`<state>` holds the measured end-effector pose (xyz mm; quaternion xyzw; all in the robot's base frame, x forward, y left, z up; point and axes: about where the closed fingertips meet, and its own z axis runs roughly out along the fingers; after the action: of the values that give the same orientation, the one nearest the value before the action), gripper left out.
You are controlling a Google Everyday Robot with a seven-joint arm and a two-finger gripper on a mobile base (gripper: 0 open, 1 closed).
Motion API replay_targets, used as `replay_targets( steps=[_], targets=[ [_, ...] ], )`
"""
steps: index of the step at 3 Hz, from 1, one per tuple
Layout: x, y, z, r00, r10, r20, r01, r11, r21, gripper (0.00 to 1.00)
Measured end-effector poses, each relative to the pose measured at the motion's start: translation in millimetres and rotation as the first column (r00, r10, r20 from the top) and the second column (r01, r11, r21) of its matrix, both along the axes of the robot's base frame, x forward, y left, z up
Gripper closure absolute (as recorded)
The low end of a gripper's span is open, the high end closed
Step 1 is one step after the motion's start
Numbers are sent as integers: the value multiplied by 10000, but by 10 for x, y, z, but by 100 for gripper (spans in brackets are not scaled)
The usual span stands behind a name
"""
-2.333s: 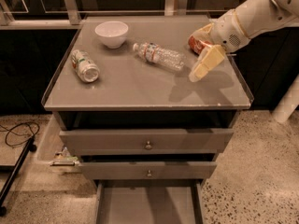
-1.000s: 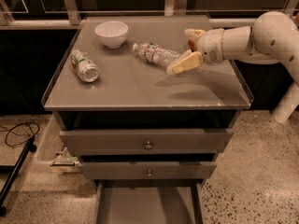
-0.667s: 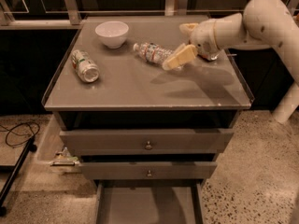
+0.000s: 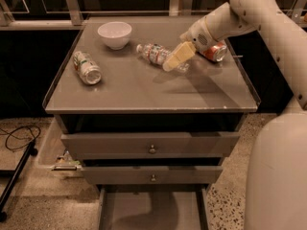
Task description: Place water bottle into bottom drawer
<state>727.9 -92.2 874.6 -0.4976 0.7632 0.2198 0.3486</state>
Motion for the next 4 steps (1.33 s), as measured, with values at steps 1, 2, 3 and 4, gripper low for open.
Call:
replay_targets(
  steps=[1,2,3,4],
  targets=[
    [15,-49,-133,9951,-319,-932,294,9992,-278,0],
    [15,-79,-221,9876,-567,-1462,515,9979,-396,0],
    [14,-78,-224,9874,-572,-1474,518,9979,-397,19],
    [14,-78,-224,9874,-571,-1475,518,9979,-397,43]
  ],
)
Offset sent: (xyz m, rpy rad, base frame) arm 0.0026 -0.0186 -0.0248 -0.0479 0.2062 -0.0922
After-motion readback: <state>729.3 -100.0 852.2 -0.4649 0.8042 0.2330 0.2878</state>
